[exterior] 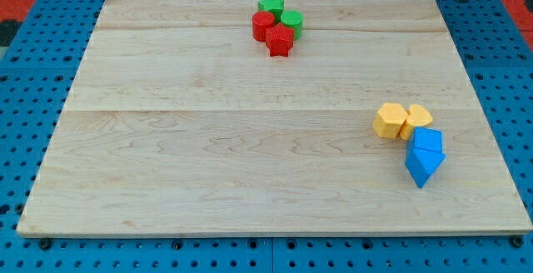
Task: Place your arm above the yellow heart
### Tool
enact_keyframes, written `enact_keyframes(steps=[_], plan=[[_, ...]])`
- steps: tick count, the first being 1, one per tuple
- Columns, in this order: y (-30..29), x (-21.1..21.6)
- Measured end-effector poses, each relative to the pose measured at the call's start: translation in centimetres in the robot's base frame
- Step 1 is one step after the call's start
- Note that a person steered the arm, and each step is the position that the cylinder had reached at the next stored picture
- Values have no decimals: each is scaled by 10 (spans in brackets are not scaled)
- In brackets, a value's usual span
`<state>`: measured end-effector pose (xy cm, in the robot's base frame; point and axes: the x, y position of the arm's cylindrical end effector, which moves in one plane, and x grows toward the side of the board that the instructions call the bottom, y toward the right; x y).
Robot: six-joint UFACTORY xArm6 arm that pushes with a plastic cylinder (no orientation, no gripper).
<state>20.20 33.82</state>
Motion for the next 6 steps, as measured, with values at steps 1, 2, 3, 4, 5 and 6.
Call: enact_keyframes(steps=[1, 2, 3, 4, 5, 6], plan=[[0, 0], [0, 1], [2, 0], [2, 0], [-7, 48], [-23, 97]])
